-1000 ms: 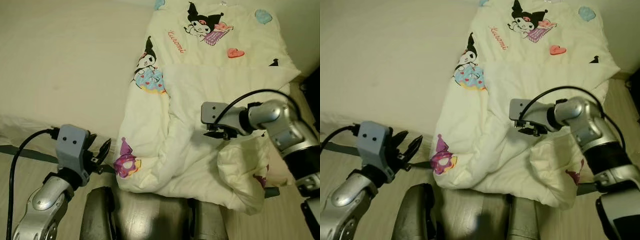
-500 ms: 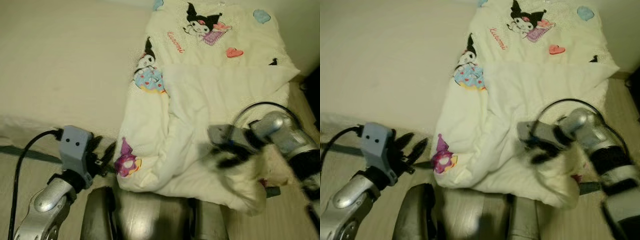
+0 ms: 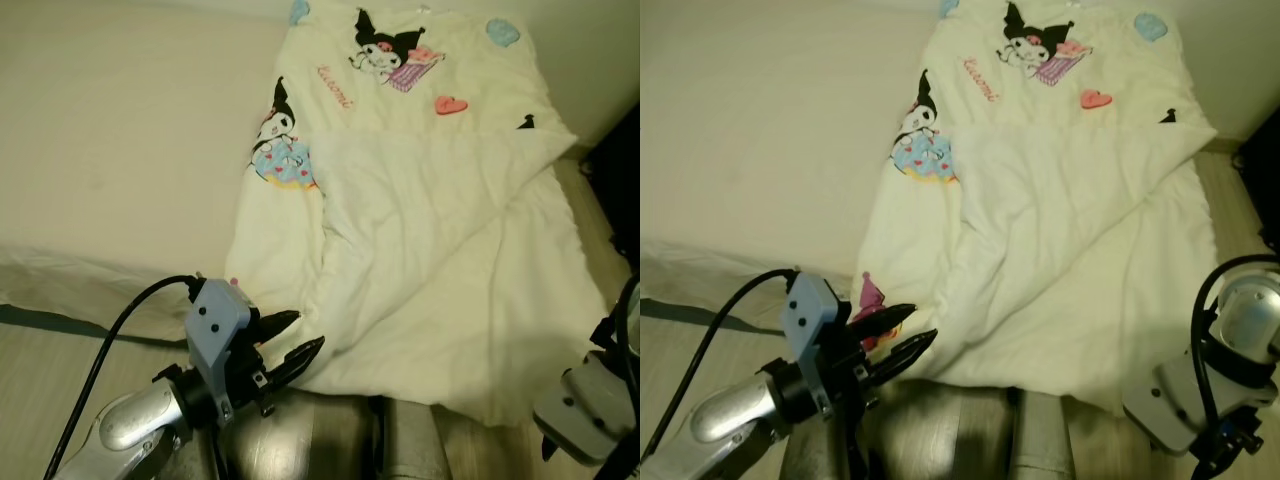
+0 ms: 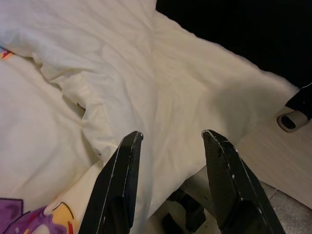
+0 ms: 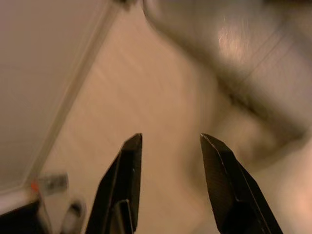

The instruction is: Clean up the room

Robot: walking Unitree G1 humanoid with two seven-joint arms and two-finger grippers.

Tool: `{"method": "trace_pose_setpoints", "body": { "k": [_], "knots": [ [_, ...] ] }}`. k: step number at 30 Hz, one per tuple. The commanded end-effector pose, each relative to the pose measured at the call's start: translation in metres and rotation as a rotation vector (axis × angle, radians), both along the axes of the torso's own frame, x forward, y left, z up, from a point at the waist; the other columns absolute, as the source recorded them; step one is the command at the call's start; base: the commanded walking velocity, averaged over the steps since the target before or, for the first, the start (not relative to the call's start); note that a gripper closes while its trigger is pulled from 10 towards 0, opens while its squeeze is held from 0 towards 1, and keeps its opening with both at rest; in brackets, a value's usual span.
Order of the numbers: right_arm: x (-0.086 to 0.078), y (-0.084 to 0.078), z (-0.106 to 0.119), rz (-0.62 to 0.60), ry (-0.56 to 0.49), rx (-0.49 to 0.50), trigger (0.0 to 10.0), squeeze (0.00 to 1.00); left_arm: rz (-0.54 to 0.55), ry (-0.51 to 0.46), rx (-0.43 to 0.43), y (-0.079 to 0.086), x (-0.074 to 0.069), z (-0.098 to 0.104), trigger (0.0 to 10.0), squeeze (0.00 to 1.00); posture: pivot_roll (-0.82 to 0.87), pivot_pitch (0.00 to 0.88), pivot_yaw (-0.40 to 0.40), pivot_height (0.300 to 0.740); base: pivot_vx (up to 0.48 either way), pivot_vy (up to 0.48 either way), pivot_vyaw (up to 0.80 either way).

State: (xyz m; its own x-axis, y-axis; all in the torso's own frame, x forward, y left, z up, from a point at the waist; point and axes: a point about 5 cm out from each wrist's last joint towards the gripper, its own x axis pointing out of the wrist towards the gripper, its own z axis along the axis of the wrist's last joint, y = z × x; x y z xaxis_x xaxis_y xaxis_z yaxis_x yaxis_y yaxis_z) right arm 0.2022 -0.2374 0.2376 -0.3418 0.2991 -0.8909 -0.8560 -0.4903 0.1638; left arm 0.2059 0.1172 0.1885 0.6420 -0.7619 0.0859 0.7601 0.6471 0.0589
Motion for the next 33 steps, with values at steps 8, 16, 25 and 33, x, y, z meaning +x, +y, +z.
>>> {"method": "trace_pose_setpoints", "body": {
  "k": [8,16,25,33],
  "knots": [
    [0.120,0.033,0.010,-0.275,-0.476,0.239,10.0,0.00,0.188,-0.021,0.048,0.018,0.017,-0.005,10.0,0.00,0.01,0.313,-0.024,0.551,0.000,0.000,0.00],
    [0.160,0.034,-0.037,-0.727,-0.754,0.364,10.0,0.00,0.565,0.017,0.152,0.049,0.046,-0.022,10.0,0.00,0.03,0.319,-0.029,0.551,0.000,0.000,0.00],
    [0.184,0.041,-0.044,-1.342,-0.961,0.714,10.0,0.00,0.654,0.110,0.077,0.035,0.081,-0.041,10.0,0.03,0.01,0.323,-0.013,0.551,0.000,0.000,0.00],
    [0.165,0.043,-0.050,-1.704,-1.091,0.970,10.0,0.00,0.562,0.190,-0.053,0.001,0.103,-0.047,10.0,1.00,-0.04,0.325,0.032,0.551,0.000,0.000,0.00]
  ]
}}
